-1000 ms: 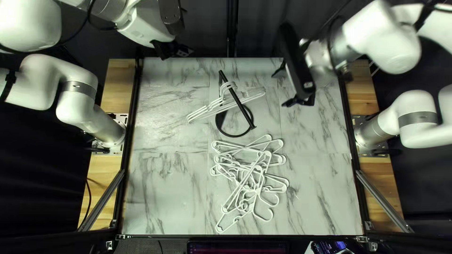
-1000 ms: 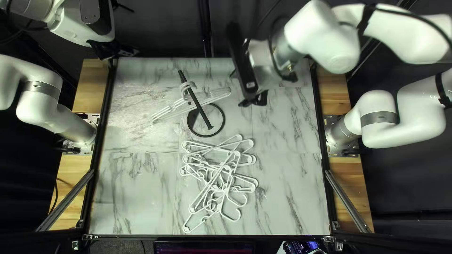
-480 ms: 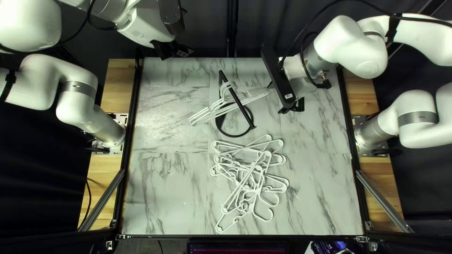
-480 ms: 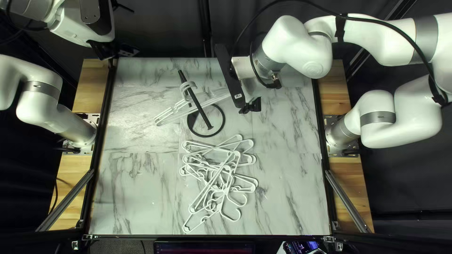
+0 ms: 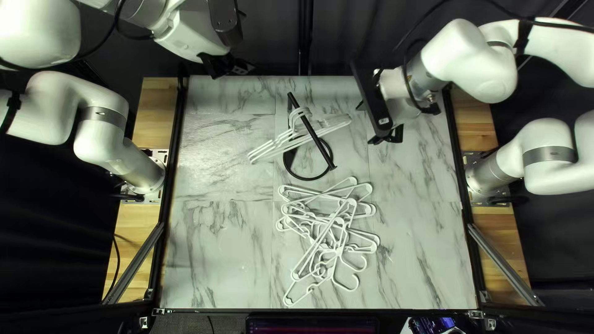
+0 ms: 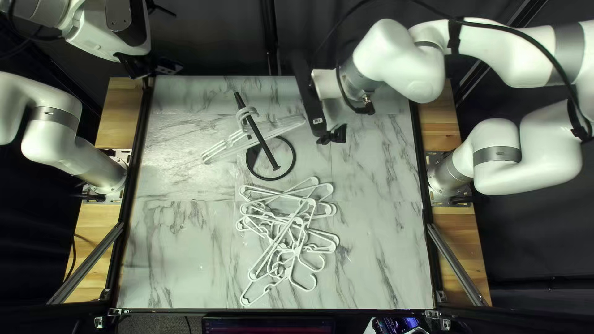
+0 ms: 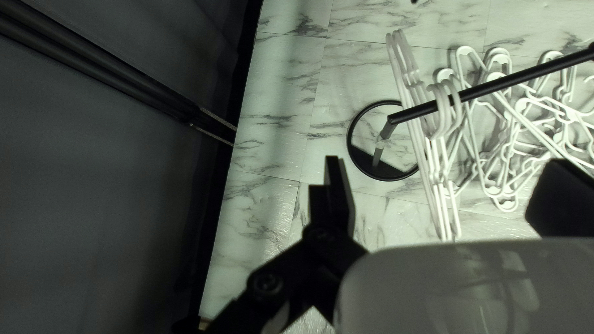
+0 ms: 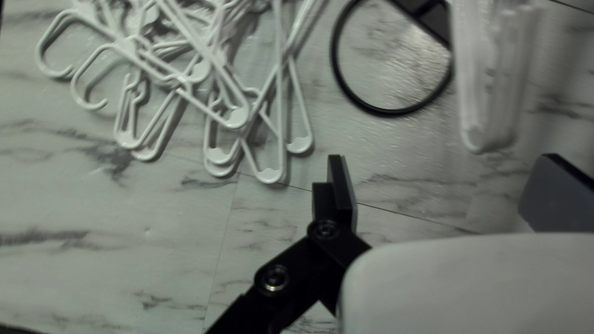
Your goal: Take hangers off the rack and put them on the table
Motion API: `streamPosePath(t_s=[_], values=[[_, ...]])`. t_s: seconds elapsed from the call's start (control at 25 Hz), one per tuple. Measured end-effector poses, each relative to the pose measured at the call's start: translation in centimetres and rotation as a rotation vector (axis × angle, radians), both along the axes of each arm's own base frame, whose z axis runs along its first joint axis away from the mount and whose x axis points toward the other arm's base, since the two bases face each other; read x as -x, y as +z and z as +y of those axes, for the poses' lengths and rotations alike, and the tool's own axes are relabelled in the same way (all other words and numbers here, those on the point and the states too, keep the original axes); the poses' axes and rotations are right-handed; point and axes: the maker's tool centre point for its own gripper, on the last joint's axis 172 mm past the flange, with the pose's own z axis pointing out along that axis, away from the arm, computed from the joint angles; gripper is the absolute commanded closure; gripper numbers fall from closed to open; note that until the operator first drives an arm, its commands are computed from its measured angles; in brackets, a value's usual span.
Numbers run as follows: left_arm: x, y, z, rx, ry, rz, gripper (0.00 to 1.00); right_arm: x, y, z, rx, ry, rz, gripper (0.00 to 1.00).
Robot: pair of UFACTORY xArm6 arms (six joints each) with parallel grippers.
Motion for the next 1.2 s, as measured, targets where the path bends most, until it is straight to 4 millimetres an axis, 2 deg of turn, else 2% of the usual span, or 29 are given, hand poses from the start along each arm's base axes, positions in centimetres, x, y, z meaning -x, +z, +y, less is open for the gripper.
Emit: streamPosePath(t_s=[0.12, 0.4, 0.6, 0.84, 1.2], values=[[0.0, 0.0, 0.0, 0.000, 0.000, 0.000, 0.00, 0.0, 0.2, 0.0, 0.025, -0.039, -0.012, 0.00], [0.0, 0.0, 0.0, 0.000, 0.000, 0.000, 0.00, -1.5, -1.0, 0.3, 0.040, -0.062, -0.053, 0.00], [0.0, 0.0, 0.0, 0.000, 0.000, 0.000, 0.00, -2.8, -2.3, 0.1, 0.045, -0.068, -0.080, 0.00], [0.0, 0.0, 0.0, 0.000, 0.000, 0.000, 0.00, -3.4, -4.0, -0.2, 0.040, -0.082, -0.099, 0.00], [0.0, 0.0, 0.0, 0.000, 0.000, 0.000, 0.00, -4.6, -5.5, -0.5, 0.028, -0.083, -0.099, 0.00]])
